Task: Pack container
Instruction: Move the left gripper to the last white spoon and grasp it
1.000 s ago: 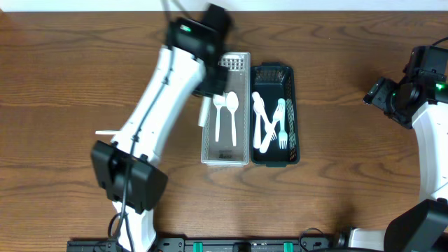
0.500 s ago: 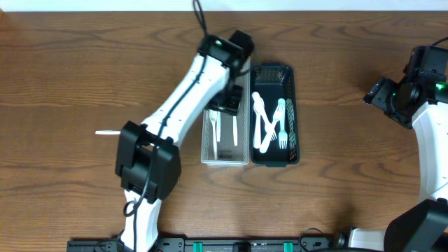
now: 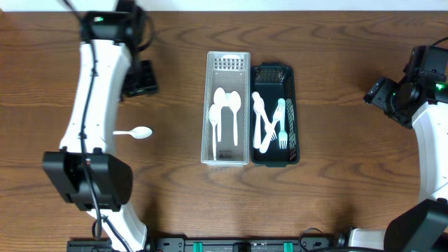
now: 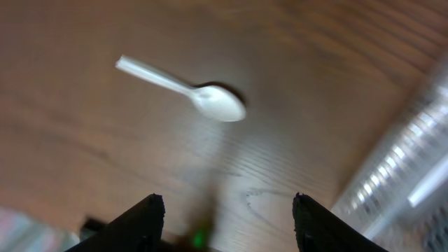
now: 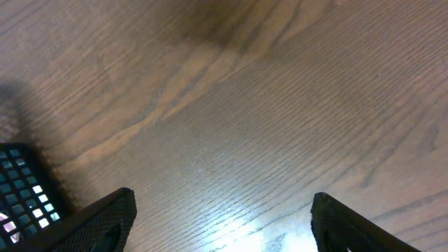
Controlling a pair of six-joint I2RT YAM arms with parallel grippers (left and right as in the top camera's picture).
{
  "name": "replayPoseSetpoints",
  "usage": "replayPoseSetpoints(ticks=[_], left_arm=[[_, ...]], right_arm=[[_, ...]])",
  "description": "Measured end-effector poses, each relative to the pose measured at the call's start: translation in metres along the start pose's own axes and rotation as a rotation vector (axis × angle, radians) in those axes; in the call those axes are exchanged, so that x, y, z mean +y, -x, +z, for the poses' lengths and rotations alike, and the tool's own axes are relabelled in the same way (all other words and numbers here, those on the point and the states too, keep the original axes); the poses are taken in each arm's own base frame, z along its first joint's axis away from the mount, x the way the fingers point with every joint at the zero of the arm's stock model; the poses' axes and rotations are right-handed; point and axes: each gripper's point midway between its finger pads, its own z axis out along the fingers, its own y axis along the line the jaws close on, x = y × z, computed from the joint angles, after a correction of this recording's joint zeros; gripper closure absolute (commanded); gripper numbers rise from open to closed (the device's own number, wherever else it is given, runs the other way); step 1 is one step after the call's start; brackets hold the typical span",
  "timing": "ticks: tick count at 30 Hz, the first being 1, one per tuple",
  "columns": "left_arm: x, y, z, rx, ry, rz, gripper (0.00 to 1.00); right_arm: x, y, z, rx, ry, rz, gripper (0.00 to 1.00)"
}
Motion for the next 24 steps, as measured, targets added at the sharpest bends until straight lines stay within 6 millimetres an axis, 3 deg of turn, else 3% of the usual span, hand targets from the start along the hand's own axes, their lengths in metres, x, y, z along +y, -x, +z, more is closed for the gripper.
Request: replayPoseSetpoints(ticks=[5,14,18,24], left_arm=[[0.034,-0.001,0.045,0.097,0.006,-0.34,0.38],[0.023,-0.022,0.14,0.229,-0.08,-0.79,0.39],[0.017,-0.027,0.155,0.243,-0.09,-0.902,0.39],[0.017,-0.018,0.159,0.21,-0.094,-1.0,0.35]], right_arm=[[0.0,0.001,0.0,-0.005,0.002,0.0,0.16],[0.002,0.004,0.0,-0.018,0.007,0.001,0.16],[0.002,0.004,0.0,-0.018,0.007,0.001,0.16],[0.001,0.003,0.0,-0.014,0.006,-0.001,0.16]])
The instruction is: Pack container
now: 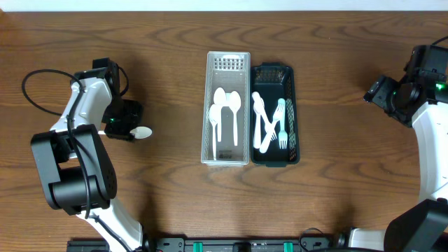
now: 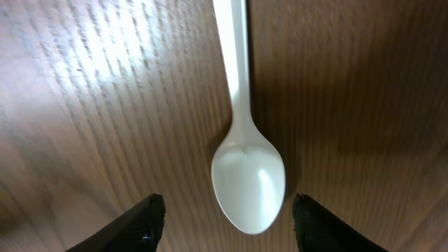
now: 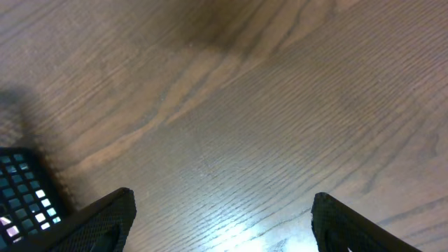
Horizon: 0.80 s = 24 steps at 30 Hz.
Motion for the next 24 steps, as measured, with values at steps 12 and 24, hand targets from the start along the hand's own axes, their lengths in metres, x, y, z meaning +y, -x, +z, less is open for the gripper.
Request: replayPoseSetpoints(ticks=[12,24], left_arm=[[0.0,0.03,-0.002,-0.104,-0.01,-0.076,0.32],[-0.003,0.038,-0.002,-0.114,-0.03,-0.097,0.32]], right_arm=[[0.0,-0.001,0.0,0.003,-0.002,-0.01,0.17],[0.0,-0.001,0.0,0.003,-0.002,-0.01,0.17]])
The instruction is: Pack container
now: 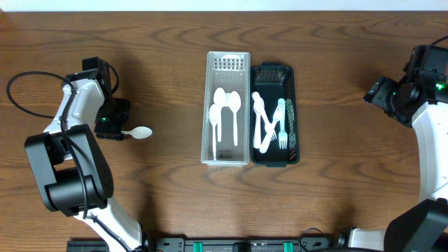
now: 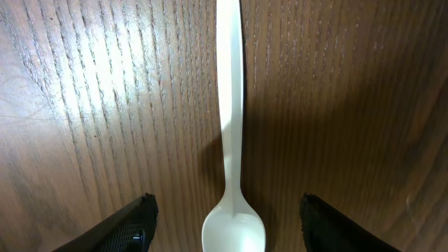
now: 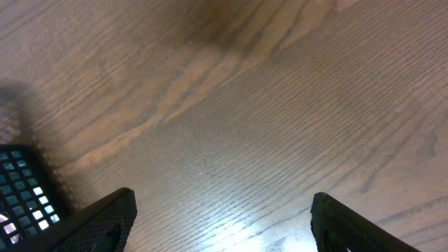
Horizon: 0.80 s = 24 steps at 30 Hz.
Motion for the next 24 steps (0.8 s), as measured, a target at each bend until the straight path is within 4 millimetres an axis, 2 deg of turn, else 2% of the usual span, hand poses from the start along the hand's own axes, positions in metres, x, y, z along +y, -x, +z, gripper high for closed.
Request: replayPoseSetpoints(ticks=[10,12,16,18,24], left_arm=[[0.007,-0.003,0.022,0.022,0.069,0.003,0.33],[0.008,-0.004,0.025,0.027,0.078,0.003,0.4],[0.008,-0.004,0.026,0.029,0.08,0.004,0.63],[0.008,-0.005,0.026,0.031,0.079,0.021,0.69],[0.007,-0.004,0.026,0.031,0.075,0.066,0.72]], right_arm=[[0.0,0.0,0.0,0.0,0.0,0.0,0.17],[0.0,0.0,0.0,0.0,0.0,0.0,0.17],[0.0,0.0,0.0,0.0,0.0,0.0,0.17],[0.0,0.0,0.0,0.0,0.0,0.0,0.17],[0.0,0.001,0.0,-0.004,0.001,0.0,0.17]])
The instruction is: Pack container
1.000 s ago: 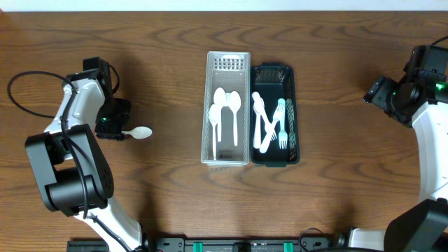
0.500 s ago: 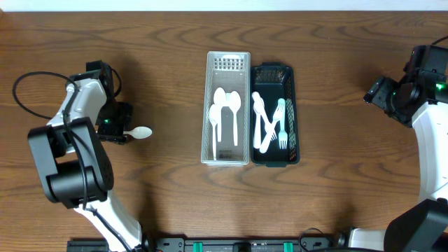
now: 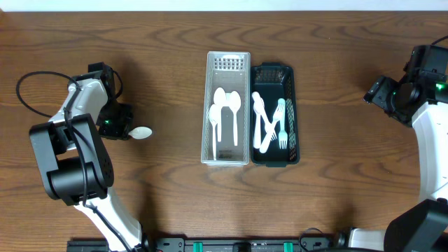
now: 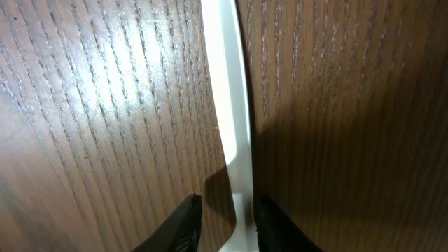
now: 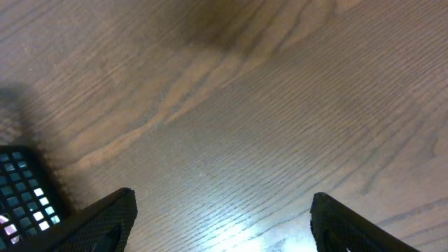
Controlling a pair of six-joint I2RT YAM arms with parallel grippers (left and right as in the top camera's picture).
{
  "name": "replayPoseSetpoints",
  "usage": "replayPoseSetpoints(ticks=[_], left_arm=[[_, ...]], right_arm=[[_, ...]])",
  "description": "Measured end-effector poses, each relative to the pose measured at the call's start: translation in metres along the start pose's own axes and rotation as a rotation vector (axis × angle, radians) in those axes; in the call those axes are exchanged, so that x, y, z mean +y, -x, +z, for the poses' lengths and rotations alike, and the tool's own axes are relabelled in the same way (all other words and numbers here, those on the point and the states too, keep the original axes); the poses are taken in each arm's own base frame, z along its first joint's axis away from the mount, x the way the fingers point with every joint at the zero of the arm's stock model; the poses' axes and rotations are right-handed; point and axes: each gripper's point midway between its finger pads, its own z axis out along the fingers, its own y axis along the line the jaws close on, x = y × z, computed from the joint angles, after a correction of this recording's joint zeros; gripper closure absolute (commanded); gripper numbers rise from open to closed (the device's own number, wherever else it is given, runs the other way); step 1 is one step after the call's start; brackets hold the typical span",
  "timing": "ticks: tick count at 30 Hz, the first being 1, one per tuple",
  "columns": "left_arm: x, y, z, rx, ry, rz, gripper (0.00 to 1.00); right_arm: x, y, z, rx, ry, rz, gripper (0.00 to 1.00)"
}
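Observation:
A white plastic spoon point(image 3: 142, 131) lies on the wooden table at the left, bowl pointing right. My left gripper point(image 3: 117, 130) is down on its handle point(image 4: 227, 84). In the left wrist view the gripper point(image 4: 229, 222) has its two fingers drawn in close on the handle, the right one against it and a thin dark strip by the left one. The clear white bin point(image 3: 208, 105) at the centre holds spoons. The black basket point(image 3: 290, 70) beside it holds forks and spoons. My right gripper point(image 5: 220, 217) hangs open over bare wood at the far right.
A black cable point(image 3: 31, 80) loops on the table beside the left arm. The right arm point(image 3: 420, 105) stands at the right edge, well away from both containers. A corner of the black basket point(image 5: 21, 189) shows in the right wrist view.
The left gripper's fingers, wide apart on either side of the spoon handle, have come together on it. The spoon has stayed in place. The right arm has not moved.
The left gripper first hung open above and away from the lone spoon. It then stood low over the bowl, then farther back over the handle, still open. Now its fingers grip the handle. The right arm stayed still throughout.

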Motion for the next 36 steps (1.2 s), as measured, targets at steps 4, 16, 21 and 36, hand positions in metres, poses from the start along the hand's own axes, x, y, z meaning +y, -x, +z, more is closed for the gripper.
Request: replayPoseSetpoints(ticks=[4,16,21,36], left_arm=[[-0.001,0.0,0.0,-0.002,-0.006,0.034,0.72],[-0.001,-0.001,0.006,-0.003,-0.024,0.1,0.76],[-0.01,-0.004,0.005,0.007,-0.078,0.17,0.94],[-0.016,-0.041,-0.065,-0.005,-0.143,0.698,0.94]], right_arm=[[0.0,0.0,0.0,0.0,0.0,0.0,0.17],[0.0,0.0,0.0,0.0,0.0,0.0,0.17],[0.0,0.0,0.0,0.0,0.0,0.0,0.17],[0.0,0.0,0.0,-0.001,0.001,0.0,0.18]])
